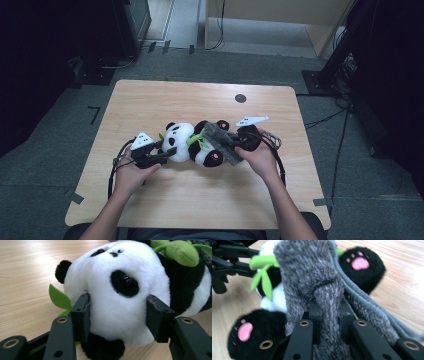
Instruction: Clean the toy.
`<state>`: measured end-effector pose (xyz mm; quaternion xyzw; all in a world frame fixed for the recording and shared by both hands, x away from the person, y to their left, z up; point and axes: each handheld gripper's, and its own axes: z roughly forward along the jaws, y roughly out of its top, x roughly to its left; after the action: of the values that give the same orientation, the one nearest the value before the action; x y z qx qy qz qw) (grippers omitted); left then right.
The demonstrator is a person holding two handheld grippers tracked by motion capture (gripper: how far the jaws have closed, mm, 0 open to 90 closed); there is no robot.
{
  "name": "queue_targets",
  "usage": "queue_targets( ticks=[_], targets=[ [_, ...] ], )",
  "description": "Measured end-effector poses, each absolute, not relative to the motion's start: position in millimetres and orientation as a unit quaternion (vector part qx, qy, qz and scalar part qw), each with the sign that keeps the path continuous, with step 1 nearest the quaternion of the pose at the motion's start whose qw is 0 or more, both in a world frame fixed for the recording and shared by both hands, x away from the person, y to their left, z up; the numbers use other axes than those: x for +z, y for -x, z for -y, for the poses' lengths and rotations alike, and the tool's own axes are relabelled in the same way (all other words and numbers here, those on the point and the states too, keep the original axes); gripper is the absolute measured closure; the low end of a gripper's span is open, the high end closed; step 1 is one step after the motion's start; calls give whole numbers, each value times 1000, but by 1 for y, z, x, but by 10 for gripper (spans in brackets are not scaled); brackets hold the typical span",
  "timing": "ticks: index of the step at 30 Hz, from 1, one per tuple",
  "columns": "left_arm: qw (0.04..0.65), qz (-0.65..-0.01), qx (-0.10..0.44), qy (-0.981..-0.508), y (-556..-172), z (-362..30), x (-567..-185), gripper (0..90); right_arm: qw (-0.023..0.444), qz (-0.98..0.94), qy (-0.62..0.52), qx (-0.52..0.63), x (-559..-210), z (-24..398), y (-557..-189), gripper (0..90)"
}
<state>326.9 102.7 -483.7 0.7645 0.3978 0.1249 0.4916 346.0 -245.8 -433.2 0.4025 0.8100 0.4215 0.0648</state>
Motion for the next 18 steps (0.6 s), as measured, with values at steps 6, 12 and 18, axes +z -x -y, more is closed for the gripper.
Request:
queue_targets(
  ticks=[6,12,18],
  targets=[
    [492,-398,124,-764,-327,-103,-484,441,62,-806,-416,417,-443,254,-343,791],
    [494,-400,123,-762,-327,-103,-484,441,57,-803,-430,408,-450,261,-342,791],
    [494,-400,121,-762,-328,-103,-484,441,55,-803,-436,403,-453,266,-343,791]
  ],
)
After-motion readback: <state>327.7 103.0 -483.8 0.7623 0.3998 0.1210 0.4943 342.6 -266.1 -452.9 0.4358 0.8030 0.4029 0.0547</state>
